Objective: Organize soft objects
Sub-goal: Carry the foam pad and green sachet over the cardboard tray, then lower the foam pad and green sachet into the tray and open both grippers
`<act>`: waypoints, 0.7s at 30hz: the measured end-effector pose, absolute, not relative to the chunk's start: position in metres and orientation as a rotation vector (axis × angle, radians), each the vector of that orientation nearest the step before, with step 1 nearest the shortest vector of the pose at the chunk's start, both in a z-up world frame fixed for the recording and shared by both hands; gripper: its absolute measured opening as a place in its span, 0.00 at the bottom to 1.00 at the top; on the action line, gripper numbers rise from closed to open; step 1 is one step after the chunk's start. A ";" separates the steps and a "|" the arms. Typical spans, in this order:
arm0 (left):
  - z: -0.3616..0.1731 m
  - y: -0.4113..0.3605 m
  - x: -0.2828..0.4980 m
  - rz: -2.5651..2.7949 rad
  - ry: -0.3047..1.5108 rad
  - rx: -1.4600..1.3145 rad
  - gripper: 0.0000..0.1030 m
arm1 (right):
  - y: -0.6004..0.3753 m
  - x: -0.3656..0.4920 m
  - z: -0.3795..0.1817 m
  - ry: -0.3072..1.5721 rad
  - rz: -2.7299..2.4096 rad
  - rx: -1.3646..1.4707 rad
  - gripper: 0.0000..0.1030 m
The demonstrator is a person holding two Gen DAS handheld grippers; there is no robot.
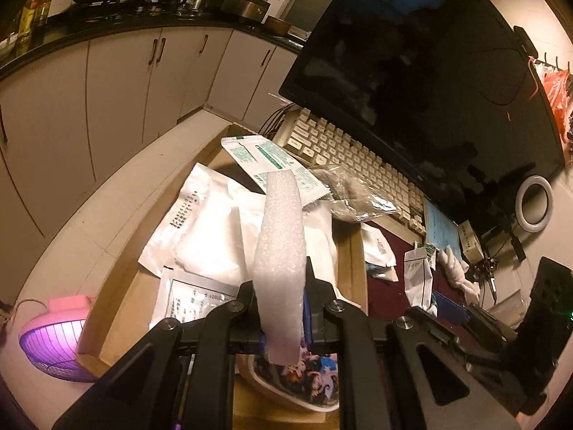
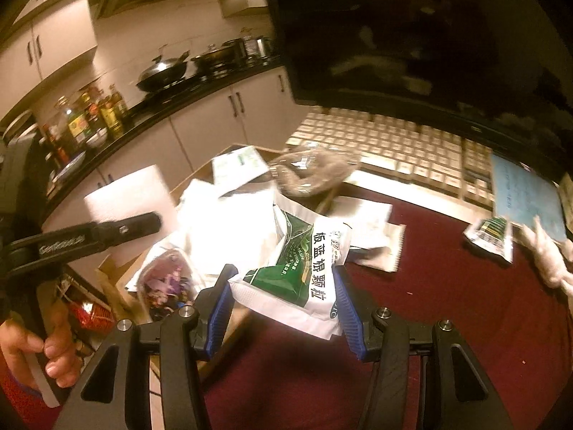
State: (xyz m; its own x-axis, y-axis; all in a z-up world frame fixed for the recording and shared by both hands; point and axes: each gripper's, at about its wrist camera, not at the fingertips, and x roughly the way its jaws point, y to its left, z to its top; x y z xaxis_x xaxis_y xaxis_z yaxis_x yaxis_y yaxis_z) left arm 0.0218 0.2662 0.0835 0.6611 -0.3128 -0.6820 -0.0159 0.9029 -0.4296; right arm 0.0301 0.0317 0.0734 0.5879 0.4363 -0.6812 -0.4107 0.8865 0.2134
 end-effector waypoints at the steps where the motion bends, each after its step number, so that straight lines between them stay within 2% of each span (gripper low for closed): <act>1: 0.082 0.267 0.023 -0.174 0.841 -0.423 0.13 | 0.036 0.030 0.074 0.801 0.502 0.027 0.56; 15: 0.062 0.292 0.018 -0.140 0.889 -0.452 0.15 | 0.071 0.050 0.064 0.824 0.540 0.009 0.56; 17: 0.060 0.293 0.016 -0.133 0.896 -0.447 0.27 | 0.075 0.053 0.062 0.828 0.544 0.010 0.56; 19: 0.059 0.294 0.013 -0.122 0.893 -0.432 0.48 | 0.079 0.056 0.060 0.831 0.547 0.007 0.57; 21: 0.060 0.294 0.011 -0.108 0.889 -0.411 0.57 | 0.084 0.060 0.058 0.835 0.550 0.002 0.57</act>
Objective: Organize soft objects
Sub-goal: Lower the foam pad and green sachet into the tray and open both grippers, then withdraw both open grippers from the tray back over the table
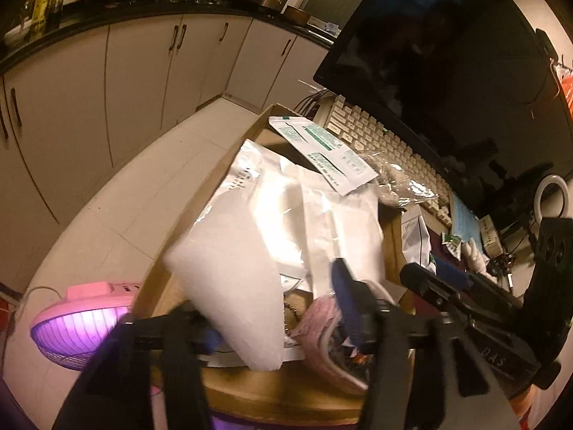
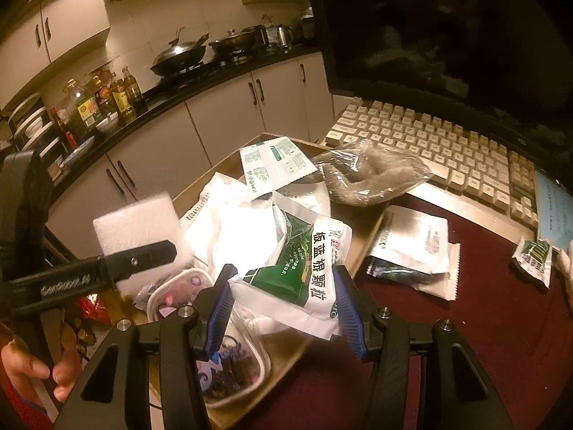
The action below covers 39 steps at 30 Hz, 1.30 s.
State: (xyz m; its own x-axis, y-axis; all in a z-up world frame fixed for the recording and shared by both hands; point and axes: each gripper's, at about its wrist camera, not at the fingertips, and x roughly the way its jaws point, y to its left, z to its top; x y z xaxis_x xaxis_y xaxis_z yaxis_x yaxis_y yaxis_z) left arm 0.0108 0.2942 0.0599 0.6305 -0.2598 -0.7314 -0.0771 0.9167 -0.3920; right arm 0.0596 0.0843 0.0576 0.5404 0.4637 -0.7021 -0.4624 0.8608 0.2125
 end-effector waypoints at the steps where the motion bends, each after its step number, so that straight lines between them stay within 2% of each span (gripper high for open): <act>1: 0.060 0.294 0.009 -0.103 0.887 -0.401 0.60 | 0.086 0.060 0.056 0.836 0.551 0.000 0.57; 5: 0.062 0.293 0.002 -0.086 0.884 -0.357 0.63 | 0.093 0.065 0.051 0.849 0.552 -0.004 0.57; 8: 0.062 0.290 -0.003 -0.082 0.892 -0.324 0.69 | 0.098 0.067 0.047 0.854 0.555 -0.014 0.57; 15: 0.066 0.284 -0.013 -0.068 0.894 -0.243 0.71 | 0.104 0.071 0.042 0.860 0.560 -0.018 0.63; 20: 0.077 0.275 -0.010 -0.088 0.874 -0.214 0.72 | 0.103 0.071 0.041 0.862 0.571 0.002 0.68; 25: 0.086 0.262 -0.006 -0.103 0.855 -0.184 0.72 | 0.098 0.069 0.047 0.845 0.567 0.021 0.80; 32: 0.099 0.253 -0.008 -0.114 0.824 -0.173 0.73 | 0.085 0.063 0.058 0.817 0.560 0.049 0.85; 35: 0.103 0.248 -0.009 -0.117 0.815 -0.176 0.77 | 0.076 0.059 0.062 0.803 0.556 0.057 0.87; 39: 0.106 0.237 -0.009 -0.126 0.803 -0.167 0.88 | 0.061 0.052 0.065 0.793 0.537 0.070 0.91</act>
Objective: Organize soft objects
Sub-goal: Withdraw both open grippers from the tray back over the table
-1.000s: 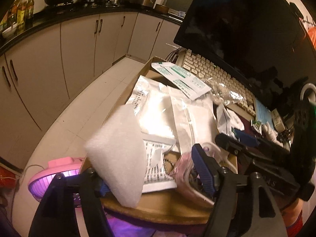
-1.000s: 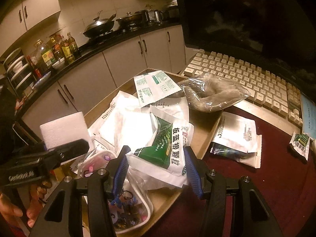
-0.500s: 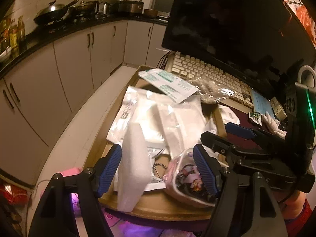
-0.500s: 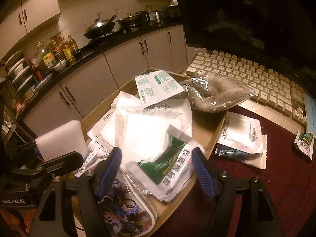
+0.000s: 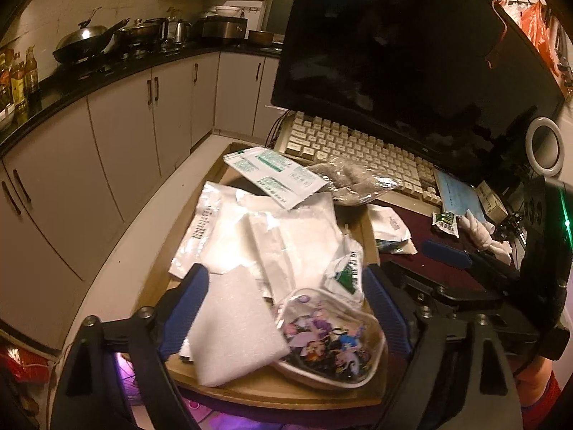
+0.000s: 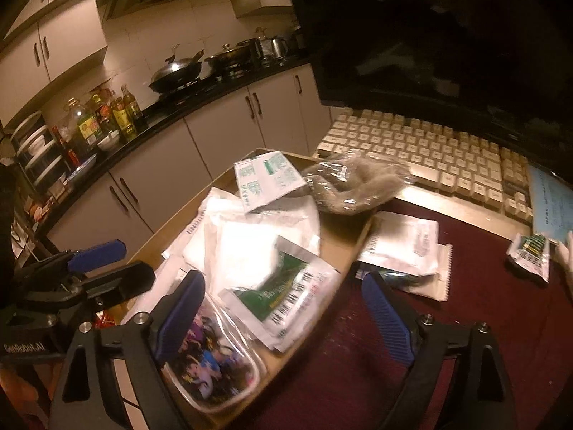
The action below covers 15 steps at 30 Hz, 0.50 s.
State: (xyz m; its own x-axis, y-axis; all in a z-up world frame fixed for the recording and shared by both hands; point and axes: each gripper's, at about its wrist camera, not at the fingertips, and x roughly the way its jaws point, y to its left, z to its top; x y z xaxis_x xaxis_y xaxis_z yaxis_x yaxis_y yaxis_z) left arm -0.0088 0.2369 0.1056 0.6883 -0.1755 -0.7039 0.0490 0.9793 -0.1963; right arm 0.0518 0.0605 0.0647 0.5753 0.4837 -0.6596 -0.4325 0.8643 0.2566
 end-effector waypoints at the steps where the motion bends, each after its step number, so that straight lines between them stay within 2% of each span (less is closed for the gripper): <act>1: 0.106 0.233 -0.008 -0.129 0.802 -0.164 0.89 | 0.053 0.050 0.064 0.797 0.525 0.078 0.91; 15: 0.100 0.167 0.008 -0.246 0.847 -0.083 0.90 | -0.062 0.039 0.038 0.855 0.268 0.225 0.96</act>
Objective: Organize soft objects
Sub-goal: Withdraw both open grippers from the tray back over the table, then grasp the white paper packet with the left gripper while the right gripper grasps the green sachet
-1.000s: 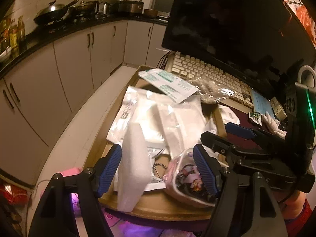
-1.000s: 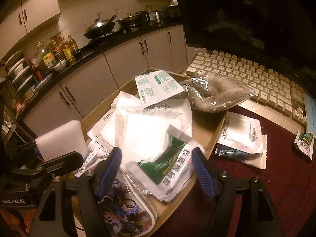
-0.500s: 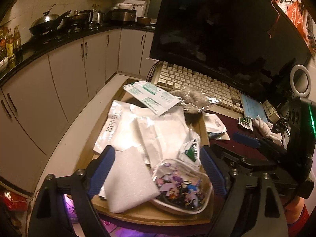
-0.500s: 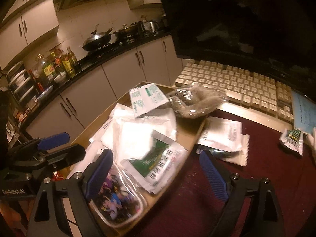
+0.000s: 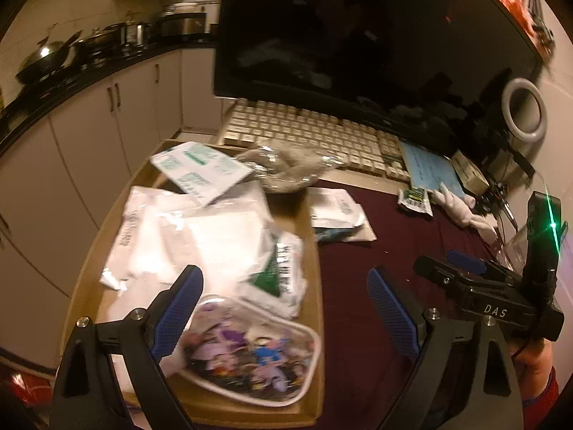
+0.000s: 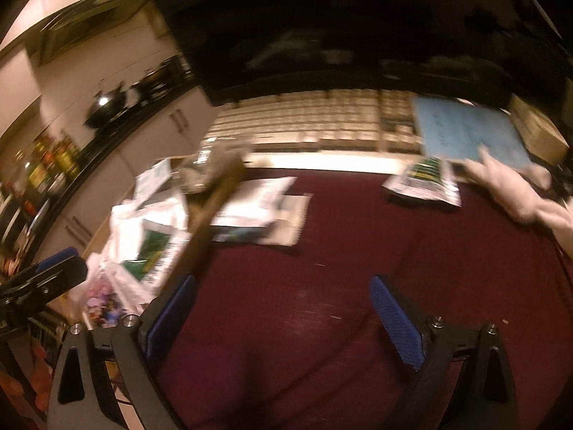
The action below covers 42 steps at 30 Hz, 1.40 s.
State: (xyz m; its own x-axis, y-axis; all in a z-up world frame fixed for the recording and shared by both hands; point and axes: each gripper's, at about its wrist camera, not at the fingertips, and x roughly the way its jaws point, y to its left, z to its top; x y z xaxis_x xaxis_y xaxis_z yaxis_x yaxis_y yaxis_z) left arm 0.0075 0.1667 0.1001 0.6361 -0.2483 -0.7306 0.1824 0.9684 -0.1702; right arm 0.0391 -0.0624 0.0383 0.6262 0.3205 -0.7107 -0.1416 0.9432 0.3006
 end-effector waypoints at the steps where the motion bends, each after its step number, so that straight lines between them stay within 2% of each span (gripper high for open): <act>1: 0.100 0.161 0.009 -0.255 0.850 -0.074 0.90 | -0.069 0.039 0.037 0.858 0.254 0.232 0.96; 12: 0.099 0.078 0.043 -0.307 0.887 0.076 0.90 | -0.138 0.030 0.034 0.851 0.116 0.289 0.96; 20: 0.083 0.050 0.088 -0.237 0.932 0.155 0.89 | -0.179 0.028 0.041 0.835 0.033 0.304 0.96; 24: 0.075 0.046 0.112 -0.191 0.972 0.174 0.73 | -0.187 0.030 0.039 0.834 0.033 0.325 0.96; 32: 0.054 0.032 0.149 -0.142 1.033 0.239 0.64 | -0.184 0.040 0.034 0.859 0.063 0.336 0.96; 36: 0.037 0.032 0.162 -0.120 1.076 0.262 0.52 | -0.179 0.049 0.035 0.878 0.077 0.311 0.96; 39: 0.030 0.036 0.167 -0.113 1.090 0.260 0.49 | -0.175 0.061 0.034 0.905 0.086 0.293 0.96; 41: 0.030 0.039 0.169 -0.116 1.088 0.239 0.43 | -0.171 0.073 0.032 0.922 0.096 0.279 0.96; 42: 0.031 0.040 0.169 -0.127 1.089 0.229 0.29 | -0.169 0.080 0.030 0.929 0.095 0.268 0.96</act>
State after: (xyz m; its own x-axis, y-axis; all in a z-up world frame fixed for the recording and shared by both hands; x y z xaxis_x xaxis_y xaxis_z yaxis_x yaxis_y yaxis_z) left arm 0.1693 0.0402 0.0310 0.4589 0.0105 -0.8884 0.2140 0.9692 0.1220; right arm 0.0797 -0.1695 0.0301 0.5970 0.1958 -0.7780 0.0346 0.9626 0.2688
